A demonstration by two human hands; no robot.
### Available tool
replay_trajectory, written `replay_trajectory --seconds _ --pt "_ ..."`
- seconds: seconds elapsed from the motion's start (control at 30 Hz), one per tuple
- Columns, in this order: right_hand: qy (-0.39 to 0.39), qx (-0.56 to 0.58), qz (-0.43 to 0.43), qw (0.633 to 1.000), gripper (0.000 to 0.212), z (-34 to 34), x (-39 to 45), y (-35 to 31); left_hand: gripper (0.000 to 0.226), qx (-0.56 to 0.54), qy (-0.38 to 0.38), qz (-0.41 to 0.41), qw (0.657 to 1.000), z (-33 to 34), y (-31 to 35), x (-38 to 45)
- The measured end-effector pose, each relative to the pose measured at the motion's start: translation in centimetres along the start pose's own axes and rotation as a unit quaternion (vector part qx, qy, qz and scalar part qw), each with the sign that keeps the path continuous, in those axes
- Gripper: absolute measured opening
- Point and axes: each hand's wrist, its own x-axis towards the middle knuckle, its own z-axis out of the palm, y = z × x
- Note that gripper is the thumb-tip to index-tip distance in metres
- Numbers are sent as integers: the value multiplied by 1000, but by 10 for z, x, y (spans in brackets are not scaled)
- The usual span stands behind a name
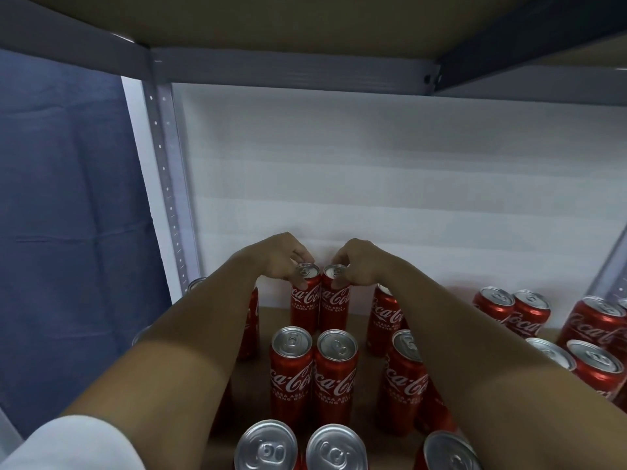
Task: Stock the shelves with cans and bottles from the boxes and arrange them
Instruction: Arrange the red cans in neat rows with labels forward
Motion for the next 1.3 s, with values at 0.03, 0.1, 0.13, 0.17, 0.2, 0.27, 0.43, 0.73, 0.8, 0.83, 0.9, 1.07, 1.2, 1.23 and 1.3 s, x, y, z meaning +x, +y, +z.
replay_trajectory --seconds 0.03,0.1,0.13,0.17,0.2,0.27,0.43,0.73,0.8,0.83,0.9,1.07,1.2,1.23,1.3 --pt "0 -2 -3 1000 44 0 0 1 64 -2 -6 -1 1000 0 1 0" --pt "1 2 -4 1000 59 0 1 2 70 -2 -19 -4 1000 2 3 1" --pt "2 1 -1 1000 71 0 1 1 73 0 -23 -3 1000 3 3 2" --pt "1 -5 5 1000 79 2 1 0 75 -1 -23 -2 1000 4 4 2" --pt "3 -10 10 1000 80 3 2 0 75 -10 -19 -4 1000 4 4 2" --pt "9 1 19 1000 67 7 3 -1 64 -31 -8 -8 999 4 4 3" --pt "1 0 11 1000 49 8 5 1 46 -34 -6 -7 999 3 5 1" --pt "-29 41 2 999 44 6 -4 -3 44 14 -25 -2 1000 1 9 -8" --pt "-34 54 -4 998 44 5 -10 -5 45 12 -35 -8 999 0 10 -12" --pt "-35 59 -6 998 44 6 -12 -6 46 12 -39 -9 999 0 11 -13" --pt "-32 68 -6 997 45 8 -16 -7 45 16 -42 -8 999 0 11 -16" --pt "-31 85 -1 996 48 10 -20 -9 46 23 -47 -7 999 0 10 -22" --pt "-30 89 1 996 51 12 -24 -10 48 24 -43 -3 999 1 9 -26" --pt "-30 91 2 995 50 12 -25 -11 48 26 -43 -2 999 1 8 -26" --pt "-31 93 3 995 50 13 -27 -12 47 28 -46 -1 999 0 8 -28"
